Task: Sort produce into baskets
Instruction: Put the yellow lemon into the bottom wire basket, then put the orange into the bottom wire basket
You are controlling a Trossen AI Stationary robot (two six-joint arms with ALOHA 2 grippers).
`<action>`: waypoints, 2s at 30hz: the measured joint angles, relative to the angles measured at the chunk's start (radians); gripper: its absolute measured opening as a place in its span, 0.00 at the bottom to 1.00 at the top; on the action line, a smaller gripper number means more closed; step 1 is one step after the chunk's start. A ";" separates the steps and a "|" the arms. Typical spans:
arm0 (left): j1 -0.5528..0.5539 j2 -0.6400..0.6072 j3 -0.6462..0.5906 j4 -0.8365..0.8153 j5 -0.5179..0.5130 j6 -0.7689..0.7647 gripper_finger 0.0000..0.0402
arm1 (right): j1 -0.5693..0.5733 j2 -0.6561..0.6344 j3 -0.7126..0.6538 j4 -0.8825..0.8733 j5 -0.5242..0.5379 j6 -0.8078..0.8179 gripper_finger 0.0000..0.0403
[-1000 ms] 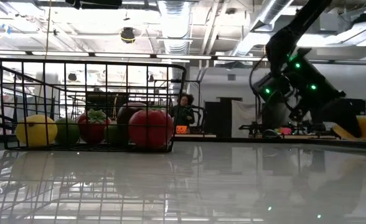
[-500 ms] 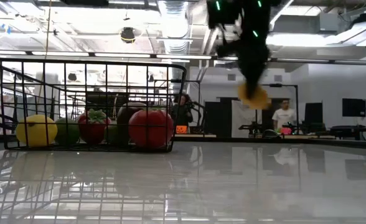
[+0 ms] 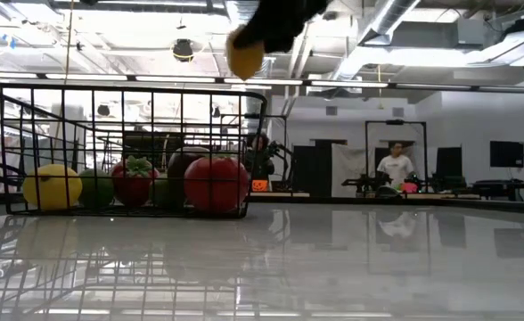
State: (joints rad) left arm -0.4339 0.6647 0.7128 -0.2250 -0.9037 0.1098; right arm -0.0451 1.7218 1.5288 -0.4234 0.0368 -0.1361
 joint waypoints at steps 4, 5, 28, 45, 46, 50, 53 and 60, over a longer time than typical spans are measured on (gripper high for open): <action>0.000 -0.018 0.000 0.007 -0.098 -0.048 0.63 | 0.003 0.001 0.000 0.075 -0.028 -0.003 0.65; 0.000 -0.019 0.000 0.007 -0.115 -0.060 0.63 | 0.003 0.001 0.000 0.086 -0.037 -0.003 0.65; 0.000 -0.011 0.000 -0.007 -0.132 -0.064 0.63 | -0.019 0.049 0.112 -0.302 -0.090 0.100 0.87; 0.001 -0.011 0.000 -0.013 -0.093 -0.094 0.63 | 0.023 -0.024 -0.256 -1.132 0.027 0.495 0.91; 0.001 -0.011 0.000 -0.025 -0.087 -0.099 0.63 | 0.009 -0.024 -0.291 -1.135 0.019 0.507 0.92; 0.001 -0.011 0.000 -0.053 -0.086 -0.103 0.63 | -0.039 -0.024 -0.408 -1.133 0.011 0.572 0.96; 0.001 -0.010 0.000 -0.056 -0.086 -0.099 0.63 | -0.050 -0.034 -0.462 -1.128 -0.010 0.595 0.99; 0.001 -0.011 0.000 -0.061 -0.086 -0.097 0.63 | -0.047 -0.076 -0.560 -1.124 -0.172 0.629 0.99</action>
State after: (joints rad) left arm -0.4332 0.6540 0.7124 -0.2856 -0.9897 0.0132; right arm -0.0917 1.6458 0.9690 -1.5478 -0.1355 0.4926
